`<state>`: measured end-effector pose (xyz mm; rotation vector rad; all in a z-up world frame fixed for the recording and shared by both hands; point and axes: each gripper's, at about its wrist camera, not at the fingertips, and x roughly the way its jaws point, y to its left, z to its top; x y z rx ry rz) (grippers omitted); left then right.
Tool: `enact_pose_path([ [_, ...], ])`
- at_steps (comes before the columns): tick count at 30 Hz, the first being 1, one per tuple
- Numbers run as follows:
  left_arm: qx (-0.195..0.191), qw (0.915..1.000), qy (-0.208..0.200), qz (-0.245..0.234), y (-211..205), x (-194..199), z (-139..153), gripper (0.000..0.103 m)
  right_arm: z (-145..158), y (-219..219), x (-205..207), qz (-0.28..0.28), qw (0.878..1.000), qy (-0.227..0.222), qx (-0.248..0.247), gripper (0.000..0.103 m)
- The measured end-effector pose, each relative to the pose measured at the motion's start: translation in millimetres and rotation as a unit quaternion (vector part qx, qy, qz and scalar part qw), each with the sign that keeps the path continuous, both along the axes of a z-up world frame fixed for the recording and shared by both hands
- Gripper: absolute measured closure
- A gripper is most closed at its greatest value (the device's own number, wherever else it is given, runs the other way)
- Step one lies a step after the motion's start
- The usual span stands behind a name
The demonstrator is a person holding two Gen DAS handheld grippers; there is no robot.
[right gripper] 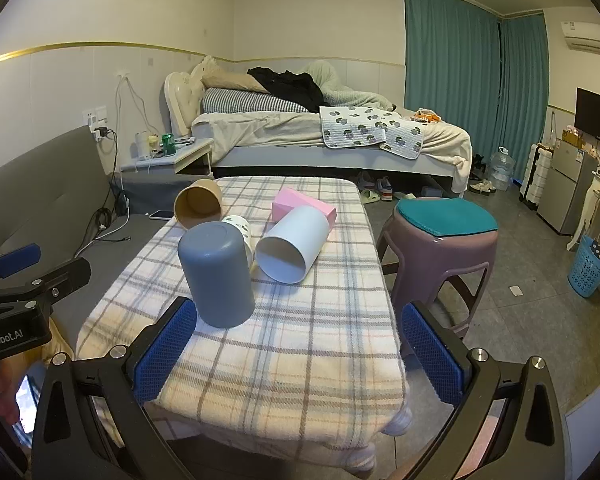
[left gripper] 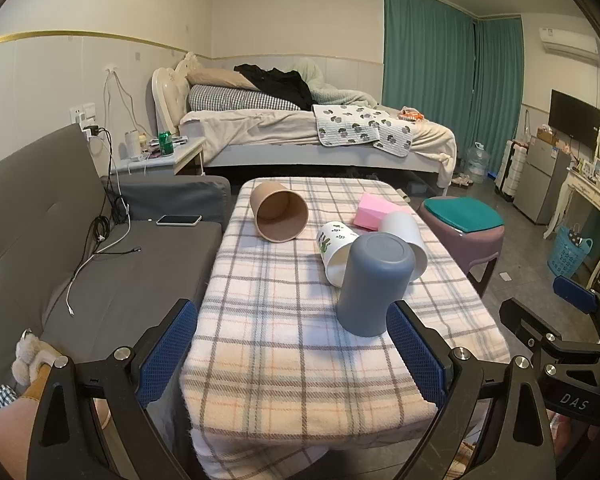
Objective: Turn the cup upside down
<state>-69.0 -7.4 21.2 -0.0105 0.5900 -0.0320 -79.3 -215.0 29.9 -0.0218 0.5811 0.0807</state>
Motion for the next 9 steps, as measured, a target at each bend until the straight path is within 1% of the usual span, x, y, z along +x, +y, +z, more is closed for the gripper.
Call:
enact_pose_path([
  [9,-0.002,1.0,0.006,-0.004,-0.5,-4.6,-9.1,0.005,-2.5,1.2,1.4,0.0,1.0,0.003,-0.005,0.0],
])
